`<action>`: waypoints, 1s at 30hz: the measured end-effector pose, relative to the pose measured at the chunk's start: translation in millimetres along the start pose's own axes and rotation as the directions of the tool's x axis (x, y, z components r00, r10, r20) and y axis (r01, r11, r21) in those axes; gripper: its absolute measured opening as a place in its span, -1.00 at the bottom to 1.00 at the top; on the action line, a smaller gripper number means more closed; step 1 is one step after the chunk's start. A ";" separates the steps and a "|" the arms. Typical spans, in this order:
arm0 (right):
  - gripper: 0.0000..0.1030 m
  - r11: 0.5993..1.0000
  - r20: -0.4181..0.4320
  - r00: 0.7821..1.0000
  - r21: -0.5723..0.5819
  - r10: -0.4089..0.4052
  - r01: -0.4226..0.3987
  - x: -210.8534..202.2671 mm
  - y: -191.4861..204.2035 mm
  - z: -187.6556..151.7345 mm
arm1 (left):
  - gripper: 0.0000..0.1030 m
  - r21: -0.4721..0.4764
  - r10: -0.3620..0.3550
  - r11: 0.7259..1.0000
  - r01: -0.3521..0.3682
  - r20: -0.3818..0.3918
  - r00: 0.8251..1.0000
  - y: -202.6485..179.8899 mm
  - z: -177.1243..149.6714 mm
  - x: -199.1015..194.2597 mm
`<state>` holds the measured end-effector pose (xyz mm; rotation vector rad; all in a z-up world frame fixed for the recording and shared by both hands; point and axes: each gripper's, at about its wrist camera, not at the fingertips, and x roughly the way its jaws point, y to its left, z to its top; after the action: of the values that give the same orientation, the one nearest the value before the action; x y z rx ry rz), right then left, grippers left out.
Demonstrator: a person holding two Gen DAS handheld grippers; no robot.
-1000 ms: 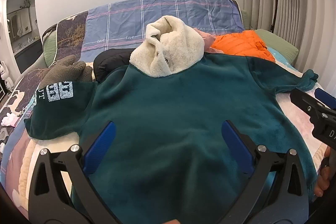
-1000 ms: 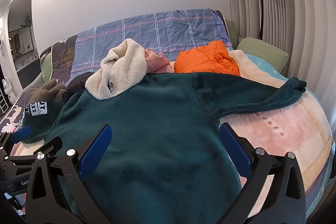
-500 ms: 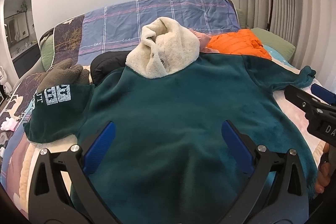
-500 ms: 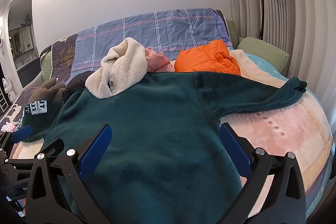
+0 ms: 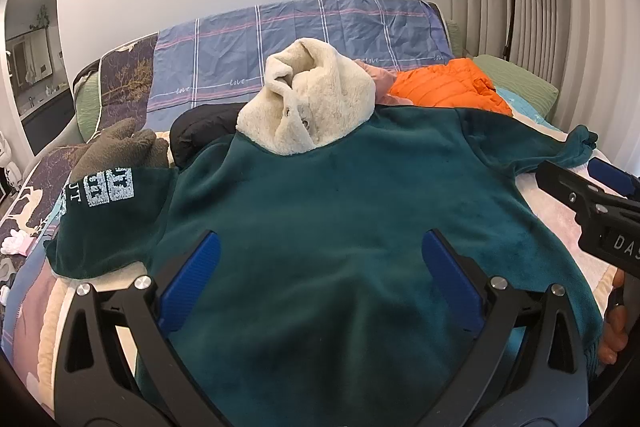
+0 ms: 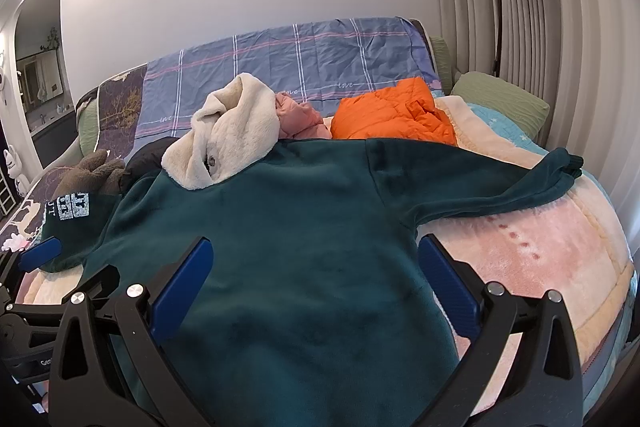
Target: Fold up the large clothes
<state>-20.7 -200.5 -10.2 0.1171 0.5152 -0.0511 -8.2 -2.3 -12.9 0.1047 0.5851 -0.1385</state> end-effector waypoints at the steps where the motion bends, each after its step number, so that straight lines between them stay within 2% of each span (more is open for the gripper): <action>1: 0.97 1.000 0.000 1.000 0.000 0.000 0.000 0.1 -0.1 0.1 | 0.96 0.000 0.000 1.000 0.000 0.000 1.000 0.0 -0.1 -0.2; 26: 0.97 1.000 -0.006 1.000 -0.018 -0.011 0.010 4.0 3.3 3.5 | 0.96 0.010 -0.002 1.000 0.002 -0.012 1.000 0.3 -0.4 3.9; 30: 0.97 0.999 -0.002 1.000 -0.041 -0.017 0.017 7.8 5.9 9.1 | 0.96 0.007 0.000 1.000 0.000 -0.015 1.000 7.5 7.6 10.3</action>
<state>-8.9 -195.9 -5.6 0.0724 0.5189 -0.0566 5.6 3.0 -11.9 0.1122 0.6000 -0.1395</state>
